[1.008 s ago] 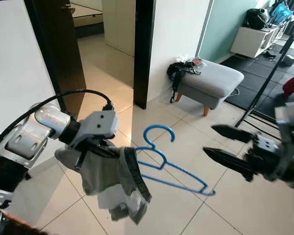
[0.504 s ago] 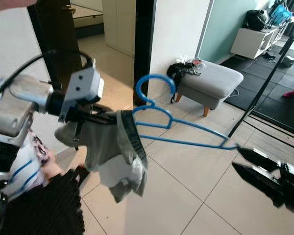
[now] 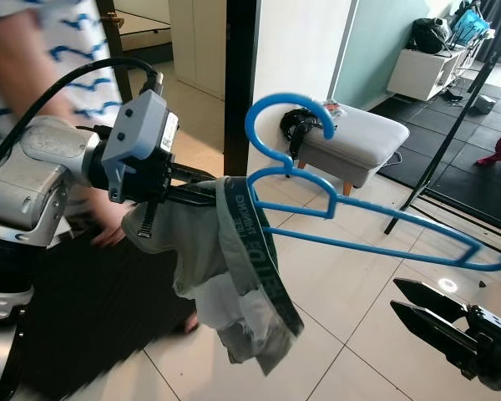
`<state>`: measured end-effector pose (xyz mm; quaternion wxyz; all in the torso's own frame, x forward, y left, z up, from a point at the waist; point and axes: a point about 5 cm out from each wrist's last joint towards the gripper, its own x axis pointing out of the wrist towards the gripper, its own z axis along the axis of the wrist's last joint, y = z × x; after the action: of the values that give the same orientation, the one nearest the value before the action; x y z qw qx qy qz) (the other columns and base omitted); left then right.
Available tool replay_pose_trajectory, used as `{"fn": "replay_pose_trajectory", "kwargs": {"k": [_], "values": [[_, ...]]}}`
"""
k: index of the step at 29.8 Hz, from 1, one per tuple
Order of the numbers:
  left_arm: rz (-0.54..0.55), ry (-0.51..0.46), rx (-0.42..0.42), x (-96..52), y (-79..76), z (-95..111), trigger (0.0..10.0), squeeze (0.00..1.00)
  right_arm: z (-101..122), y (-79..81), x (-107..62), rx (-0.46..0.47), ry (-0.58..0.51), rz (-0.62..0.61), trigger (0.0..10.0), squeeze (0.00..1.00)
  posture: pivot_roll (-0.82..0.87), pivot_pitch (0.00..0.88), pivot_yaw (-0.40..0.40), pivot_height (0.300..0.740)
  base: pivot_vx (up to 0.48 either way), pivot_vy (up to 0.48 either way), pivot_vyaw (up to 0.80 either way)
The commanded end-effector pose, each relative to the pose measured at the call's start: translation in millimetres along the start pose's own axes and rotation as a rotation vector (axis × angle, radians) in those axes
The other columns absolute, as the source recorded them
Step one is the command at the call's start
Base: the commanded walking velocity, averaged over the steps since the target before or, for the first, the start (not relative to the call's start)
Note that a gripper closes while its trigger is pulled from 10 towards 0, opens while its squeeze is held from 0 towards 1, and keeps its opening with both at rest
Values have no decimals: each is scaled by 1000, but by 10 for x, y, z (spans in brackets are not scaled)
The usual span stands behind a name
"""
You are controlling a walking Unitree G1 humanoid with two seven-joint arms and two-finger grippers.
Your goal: Hang hanger
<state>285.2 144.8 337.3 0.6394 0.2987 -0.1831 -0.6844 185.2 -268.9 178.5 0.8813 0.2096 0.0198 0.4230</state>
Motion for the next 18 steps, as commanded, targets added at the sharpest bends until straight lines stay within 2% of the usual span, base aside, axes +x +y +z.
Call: {"fn": "replay_pose_trajectory", "kwargs": {"k": [1,6,7,10,14,15,16,18], "values": [[-2,-75,24,66,25,123,10000,0,-1,-22,24,-4,-11,-11,10000,0,-22,28,-37,740,0,0,0],[-18,-115,13,147,1,122,10000,0,26,61,241,-44,5,62,10000,0,-21,32,-34,740,0,0,0],[-18,-115,13,147,1,122,10000,0,26,61,241,-44,5,62,10000,0,-21,32,-34,740,0,0,0],[-27,-133,8,216,-8,100,10000,0,52,169,505,-80,7,151,10000,0,-25,31,-30,740,0,0,0],[-32,-139,7,244,-9,97,10000,0,63,202,634,-97,0,182,10000,0,-26,30,-27,740,0,0,0],[-37,-143,8,268,-7,95,10000,0,72,215,720,-106,-10,201,10000,0,-26,29,-25,740,0,0,0],[-37,-143,8,268,-7,95,10000,0,72,215,720,-106,-10,201,10000,0,-26,29,-25,740,0,0,0],[-43,-148,9,304,-5,98,10000,0,80,228,838,-117,-20,225,10000,0,-23,27,-22,740,0,0,0]]}}
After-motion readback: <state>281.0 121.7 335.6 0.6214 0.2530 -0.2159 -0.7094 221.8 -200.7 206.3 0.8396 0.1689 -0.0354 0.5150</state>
